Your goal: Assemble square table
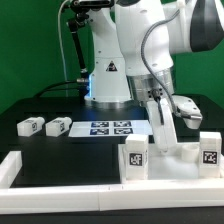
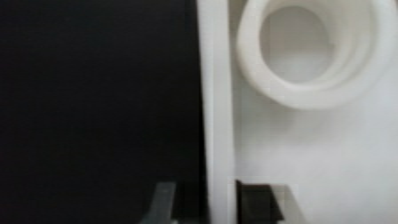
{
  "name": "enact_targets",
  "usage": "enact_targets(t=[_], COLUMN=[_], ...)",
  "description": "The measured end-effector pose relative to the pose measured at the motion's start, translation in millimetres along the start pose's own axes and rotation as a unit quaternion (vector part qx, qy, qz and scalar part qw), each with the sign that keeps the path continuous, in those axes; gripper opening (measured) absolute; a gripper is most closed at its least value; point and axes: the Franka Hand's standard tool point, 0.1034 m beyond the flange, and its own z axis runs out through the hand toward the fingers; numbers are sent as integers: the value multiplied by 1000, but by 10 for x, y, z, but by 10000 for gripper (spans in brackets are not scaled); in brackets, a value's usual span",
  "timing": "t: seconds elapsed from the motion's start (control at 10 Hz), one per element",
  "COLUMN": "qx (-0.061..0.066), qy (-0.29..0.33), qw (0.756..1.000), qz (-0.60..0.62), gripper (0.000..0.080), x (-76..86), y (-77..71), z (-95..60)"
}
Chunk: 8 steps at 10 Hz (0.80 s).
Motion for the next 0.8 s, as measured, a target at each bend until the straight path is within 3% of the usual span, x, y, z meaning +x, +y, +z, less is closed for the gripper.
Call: enact_targets(t=[0.2, 0.3, 0.6, 0.7, 0.8], qx=[3, 19, 38, 36, 31], qy=[1, 13, 38, 38, 34], qw=[1000, 999, 990, 989, 990], qz=[-11, -42, -127, -135, -131], gripper=[69, 69, 66, 66, 66], x=[13, 132, 604, 697, 656], y=[0, 48, 226, 255, 245], z=[-6, -49, -155, -158, -155])
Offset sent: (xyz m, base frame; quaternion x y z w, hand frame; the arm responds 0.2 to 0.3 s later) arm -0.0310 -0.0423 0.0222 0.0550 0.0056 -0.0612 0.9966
